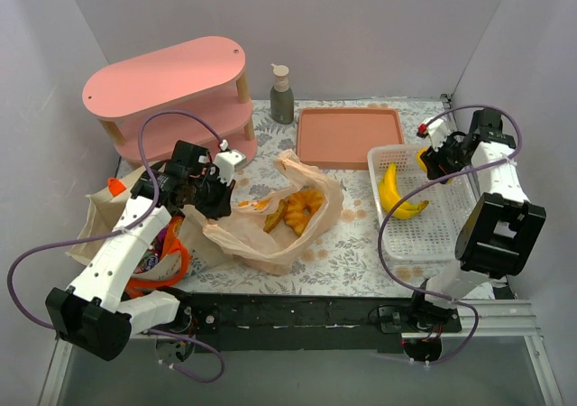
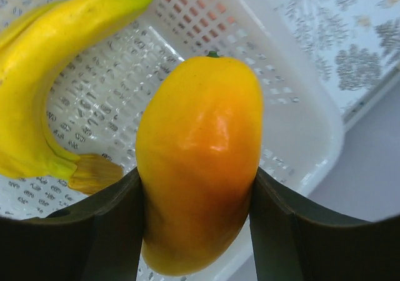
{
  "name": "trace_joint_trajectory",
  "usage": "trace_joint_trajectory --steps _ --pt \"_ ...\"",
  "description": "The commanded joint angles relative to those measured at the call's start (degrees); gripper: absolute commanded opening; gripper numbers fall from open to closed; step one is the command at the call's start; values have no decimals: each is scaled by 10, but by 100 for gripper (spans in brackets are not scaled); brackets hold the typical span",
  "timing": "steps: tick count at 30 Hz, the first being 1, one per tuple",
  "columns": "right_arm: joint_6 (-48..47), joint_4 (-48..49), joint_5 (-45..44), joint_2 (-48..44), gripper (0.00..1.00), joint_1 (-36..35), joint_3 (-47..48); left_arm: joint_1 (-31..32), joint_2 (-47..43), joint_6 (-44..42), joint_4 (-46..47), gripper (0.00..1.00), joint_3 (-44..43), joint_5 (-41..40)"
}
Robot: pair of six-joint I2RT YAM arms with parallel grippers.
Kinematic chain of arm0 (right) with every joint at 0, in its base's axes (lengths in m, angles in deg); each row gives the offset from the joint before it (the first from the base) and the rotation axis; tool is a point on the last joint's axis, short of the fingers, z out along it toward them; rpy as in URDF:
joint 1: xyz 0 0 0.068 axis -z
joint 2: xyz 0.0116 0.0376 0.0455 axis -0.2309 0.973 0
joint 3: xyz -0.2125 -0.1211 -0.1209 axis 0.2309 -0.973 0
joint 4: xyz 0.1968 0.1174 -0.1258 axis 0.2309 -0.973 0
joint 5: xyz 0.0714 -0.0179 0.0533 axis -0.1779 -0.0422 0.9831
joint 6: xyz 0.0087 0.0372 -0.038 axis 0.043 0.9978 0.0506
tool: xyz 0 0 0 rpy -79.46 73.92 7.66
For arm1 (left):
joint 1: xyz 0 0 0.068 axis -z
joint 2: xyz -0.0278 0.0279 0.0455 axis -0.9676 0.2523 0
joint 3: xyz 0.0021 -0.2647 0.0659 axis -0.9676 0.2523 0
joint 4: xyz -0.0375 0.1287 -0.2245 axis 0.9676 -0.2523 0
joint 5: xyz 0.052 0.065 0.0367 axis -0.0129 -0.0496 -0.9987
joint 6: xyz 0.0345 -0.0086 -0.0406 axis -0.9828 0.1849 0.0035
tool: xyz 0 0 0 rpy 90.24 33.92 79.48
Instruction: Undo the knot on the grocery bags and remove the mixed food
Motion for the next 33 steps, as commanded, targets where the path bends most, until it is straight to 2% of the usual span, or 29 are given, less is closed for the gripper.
trace_joint_trajectory --steps 1,7,14,18,23,31,32,33 --pt "-154 -100 9 44 1 4 59 -3 6 -2 -19 0 -23 21" --pt "-194 -124 -4 94 1 3 104 -3 2 0 -19 0 -28 23" --pt "-300 -159 -50 104 1 -30 61 -7 4 3 -10 0 -25 15" --pt "-303 -160 -70 108 1 -66 45 -10 9 2 -10 0 -30 13" --pt "-311 -113 -96 99 1 -94 -2 -11 10 0 -14 0 -36 11" --pt "-285 -96 -122 122 1 -111 3 -15 11 -3 -17 0 -46 2" --pt "-283 -95 -122 122 12 -111 5 -16 12 -3 -17 0 -47 2" --pt "-274 -94 -118 124 16 -111 8 -17 13 -3 -15 0 -47 3"
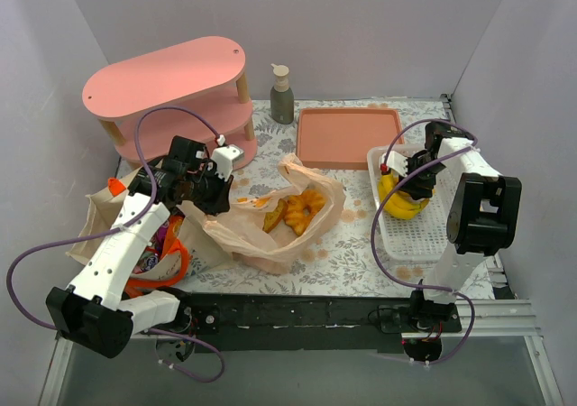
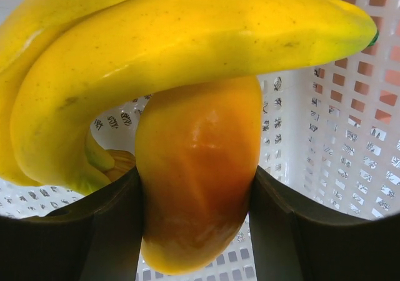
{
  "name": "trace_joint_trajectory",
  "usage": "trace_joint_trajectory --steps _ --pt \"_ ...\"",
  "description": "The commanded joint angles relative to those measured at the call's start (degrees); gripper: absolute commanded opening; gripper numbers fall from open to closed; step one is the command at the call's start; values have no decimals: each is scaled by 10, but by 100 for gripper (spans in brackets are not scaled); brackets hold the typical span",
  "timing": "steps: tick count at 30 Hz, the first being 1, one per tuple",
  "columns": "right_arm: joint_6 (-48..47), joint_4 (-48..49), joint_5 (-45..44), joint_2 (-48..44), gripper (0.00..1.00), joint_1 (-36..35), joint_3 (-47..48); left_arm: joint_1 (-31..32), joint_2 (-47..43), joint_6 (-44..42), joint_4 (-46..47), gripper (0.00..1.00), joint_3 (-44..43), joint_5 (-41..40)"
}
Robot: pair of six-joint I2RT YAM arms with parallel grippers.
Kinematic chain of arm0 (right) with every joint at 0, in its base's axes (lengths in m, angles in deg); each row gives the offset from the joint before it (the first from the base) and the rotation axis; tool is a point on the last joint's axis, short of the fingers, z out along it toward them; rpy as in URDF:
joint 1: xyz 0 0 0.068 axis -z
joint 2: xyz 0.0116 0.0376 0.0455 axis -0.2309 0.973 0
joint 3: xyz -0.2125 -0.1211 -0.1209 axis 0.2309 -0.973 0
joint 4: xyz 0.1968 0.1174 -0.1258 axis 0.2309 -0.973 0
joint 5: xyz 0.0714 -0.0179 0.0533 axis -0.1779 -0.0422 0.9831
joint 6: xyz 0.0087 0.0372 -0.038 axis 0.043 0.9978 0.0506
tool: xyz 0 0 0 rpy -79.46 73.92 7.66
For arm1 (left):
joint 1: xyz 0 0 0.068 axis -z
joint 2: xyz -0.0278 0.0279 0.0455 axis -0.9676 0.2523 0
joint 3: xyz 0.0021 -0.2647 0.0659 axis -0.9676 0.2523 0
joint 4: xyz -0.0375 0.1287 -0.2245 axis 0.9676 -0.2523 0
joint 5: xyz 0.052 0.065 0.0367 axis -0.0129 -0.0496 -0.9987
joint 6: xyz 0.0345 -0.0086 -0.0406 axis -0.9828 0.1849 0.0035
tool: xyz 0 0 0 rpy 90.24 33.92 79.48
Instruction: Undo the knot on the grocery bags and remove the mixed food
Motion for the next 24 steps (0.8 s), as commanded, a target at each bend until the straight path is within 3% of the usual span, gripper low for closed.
trace_joint_trajectory --steps 1,5,9,11,14,15,16,17,18,20,24 --pt "19 15 -6 8 19 -2 13 -7 -1 -3 0 0 -22 -2" --pt "44 16 4 5 35 -2 23 -9 1 -3 1 0 -21 5" --pt "61 15 11 -5 40 -2 28 -9 5 -3 6 0 -22 8" --pt "70 9 13 -7 50 -2 29 -9 6 -3 7 0 -22 11" --pt "73 4 11 -14 53 -1 24 -9 6 -3 8 0 -21 13" --pt "73 3 10 -18 62 -1 23 -9 6 -3 10 0 -21 14" --pt "75 4 9 -19 63 -2 22 -9 6 -3 10 0 -20 14" --pt "79 3 8 -20 73 -1 22 -9 6 -3 11 0 -21 15" --pt "81 1 6 -21 74 0 23 -9 6 -3 13 0 -21 17" --pt "93 2 5 -25 93 1 25 -9 8 -3 14 0 -22 18" --pt "128 -23 18 -29 93 14 52 -9 8 -3 18 0 -26 20"
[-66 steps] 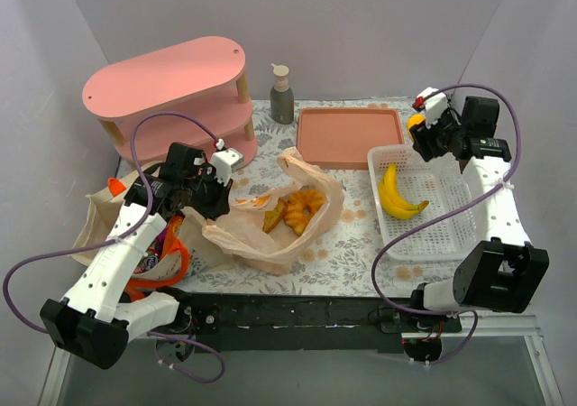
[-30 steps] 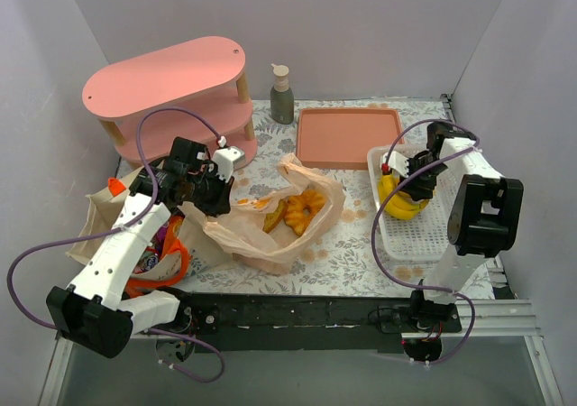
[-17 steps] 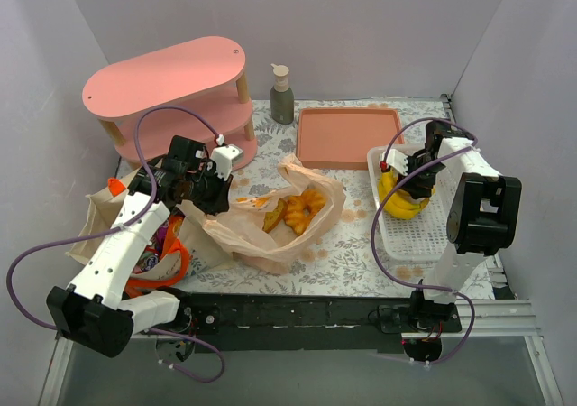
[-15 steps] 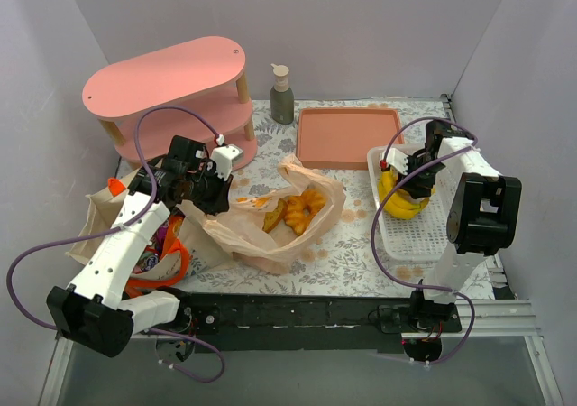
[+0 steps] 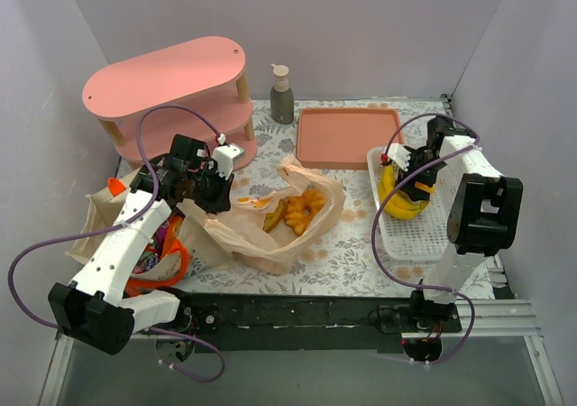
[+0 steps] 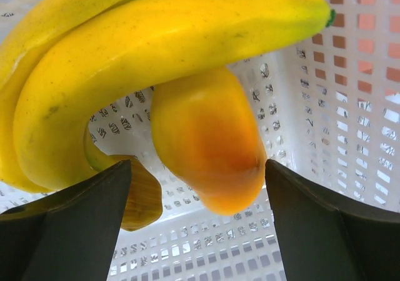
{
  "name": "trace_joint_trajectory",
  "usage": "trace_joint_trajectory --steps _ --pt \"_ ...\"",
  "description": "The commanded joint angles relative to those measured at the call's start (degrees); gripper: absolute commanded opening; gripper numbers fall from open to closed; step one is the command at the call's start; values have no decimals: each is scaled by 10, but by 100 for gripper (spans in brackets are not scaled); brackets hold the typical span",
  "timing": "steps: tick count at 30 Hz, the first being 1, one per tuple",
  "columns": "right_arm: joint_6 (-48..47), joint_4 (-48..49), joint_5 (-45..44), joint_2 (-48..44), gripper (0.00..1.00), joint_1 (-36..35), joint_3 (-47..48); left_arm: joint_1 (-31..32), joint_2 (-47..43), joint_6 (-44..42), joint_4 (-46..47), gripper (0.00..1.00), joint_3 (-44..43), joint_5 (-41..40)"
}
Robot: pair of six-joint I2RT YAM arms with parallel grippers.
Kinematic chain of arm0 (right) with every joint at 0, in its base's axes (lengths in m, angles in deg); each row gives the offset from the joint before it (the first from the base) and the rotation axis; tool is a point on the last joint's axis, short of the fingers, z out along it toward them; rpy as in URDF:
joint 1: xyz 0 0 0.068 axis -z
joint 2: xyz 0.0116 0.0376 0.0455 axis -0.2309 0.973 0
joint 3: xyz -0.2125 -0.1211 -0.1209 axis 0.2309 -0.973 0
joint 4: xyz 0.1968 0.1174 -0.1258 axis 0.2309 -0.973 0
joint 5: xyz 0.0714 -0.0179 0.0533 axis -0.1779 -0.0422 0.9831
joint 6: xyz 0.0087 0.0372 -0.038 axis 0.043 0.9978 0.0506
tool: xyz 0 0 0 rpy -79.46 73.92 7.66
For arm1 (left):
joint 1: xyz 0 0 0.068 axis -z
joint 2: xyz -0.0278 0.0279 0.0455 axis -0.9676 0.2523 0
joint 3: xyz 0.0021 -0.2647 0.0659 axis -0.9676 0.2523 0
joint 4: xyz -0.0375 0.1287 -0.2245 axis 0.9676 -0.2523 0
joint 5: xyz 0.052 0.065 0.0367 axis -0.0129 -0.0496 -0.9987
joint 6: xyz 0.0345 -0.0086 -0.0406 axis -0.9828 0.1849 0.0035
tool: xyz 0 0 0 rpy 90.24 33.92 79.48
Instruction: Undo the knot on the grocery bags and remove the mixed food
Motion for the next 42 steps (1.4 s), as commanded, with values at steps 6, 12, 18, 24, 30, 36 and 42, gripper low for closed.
trace_joint_trajectory --steps 6,12,18,24,30,36,42 --pt "93 -58 50 -73 97 22 66 -4 -11 -4 16 0 -26 14" --pt "231 -126 192 -155 98 -36 210 -4 -25 -4 16 0 -14 15" --pt "420 47 186 -267 98 -232 244 -4 -18 1 11 0 -37 48" --pt "485 12 214 -207 68 -452 395 -3 -10 8 1 0 -49 78" --pt "397 -21 176 -203 47 -650 320 -4 -24 12 0 0 -55 88" --pt "386 28 142 -219 21 -739 99 -4 -41 0 -7 0 -49 120" --pt "374 159 52 -219 13 -748 -85 -4 -67 -74 -86 0 -135 114"
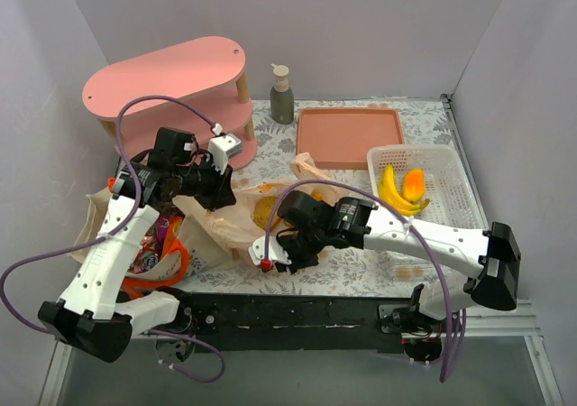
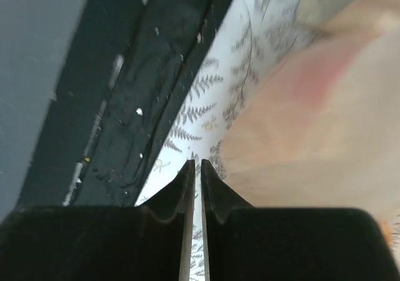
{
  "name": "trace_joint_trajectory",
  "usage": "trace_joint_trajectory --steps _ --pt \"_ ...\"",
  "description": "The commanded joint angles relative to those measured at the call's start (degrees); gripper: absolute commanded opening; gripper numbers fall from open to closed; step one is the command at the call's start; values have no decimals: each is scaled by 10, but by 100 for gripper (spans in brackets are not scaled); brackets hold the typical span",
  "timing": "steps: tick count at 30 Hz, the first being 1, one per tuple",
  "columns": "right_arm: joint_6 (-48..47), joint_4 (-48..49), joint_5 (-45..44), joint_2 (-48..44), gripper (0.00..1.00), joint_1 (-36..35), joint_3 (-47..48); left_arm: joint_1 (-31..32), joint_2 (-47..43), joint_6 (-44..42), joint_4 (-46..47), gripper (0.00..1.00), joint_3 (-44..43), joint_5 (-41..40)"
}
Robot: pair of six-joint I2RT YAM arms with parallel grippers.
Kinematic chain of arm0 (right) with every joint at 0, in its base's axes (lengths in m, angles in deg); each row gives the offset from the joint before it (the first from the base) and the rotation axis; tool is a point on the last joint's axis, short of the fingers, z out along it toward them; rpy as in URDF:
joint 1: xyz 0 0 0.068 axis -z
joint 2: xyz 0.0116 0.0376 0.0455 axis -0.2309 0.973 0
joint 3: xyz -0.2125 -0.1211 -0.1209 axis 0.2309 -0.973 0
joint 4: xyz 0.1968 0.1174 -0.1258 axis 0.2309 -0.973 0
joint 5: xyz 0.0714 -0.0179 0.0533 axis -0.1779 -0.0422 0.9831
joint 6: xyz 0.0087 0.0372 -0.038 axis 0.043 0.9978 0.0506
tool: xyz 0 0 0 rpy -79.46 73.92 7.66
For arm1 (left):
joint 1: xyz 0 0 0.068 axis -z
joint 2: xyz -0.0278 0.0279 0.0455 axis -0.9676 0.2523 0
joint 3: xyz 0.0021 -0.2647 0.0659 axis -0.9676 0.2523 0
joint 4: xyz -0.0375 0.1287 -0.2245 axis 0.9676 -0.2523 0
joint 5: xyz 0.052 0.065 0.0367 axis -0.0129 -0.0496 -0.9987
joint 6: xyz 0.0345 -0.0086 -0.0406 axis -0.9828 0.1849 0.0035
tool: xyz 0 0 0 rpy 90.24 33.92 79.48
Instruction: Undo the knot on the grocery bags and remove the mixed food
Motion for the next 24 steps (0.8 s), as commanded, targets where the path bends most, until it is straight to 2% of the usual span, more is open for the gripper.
trace_joint_trajectory --steps 1,4,6,9,12,13,14,16,20,24 --pt "-7 128 -70 -15 14 1 -86 -3 -44 -108 -73 0 -87 7" --pt "37 189 -64 -19 14 0 -128 -3 -69 -133 -124 0 -87 -38" --pt "59 184 -40 -7 15 1 -128 -3 -85 -135 -160 0 -86 -51" --pt "64 163 22 4 18 0 -132 -2 -118 -117 -160 0 -54 -56" --pt "65 128 58 -6 30 2 -126 -3 -137 -133 -159 0 -14 -45" --pt "63 102 63 -17 37 2 -107 -3 -138 -132 -157 0 -7 -37" --pt "57 87 65 -23 39 2 -94 -3 -139 -128 -150 0 7 -32" --pt "30 55 71 -43 41 2 -43 -3 -146 -119 -133 0 22 -23" --pt "36 -24 67 -31 41 6 57 -3 -160 -94 -107 0 36 -9" --pt "34 3 73 -13 35 8 66 -3 -169 -96 -108 0 42 -12"
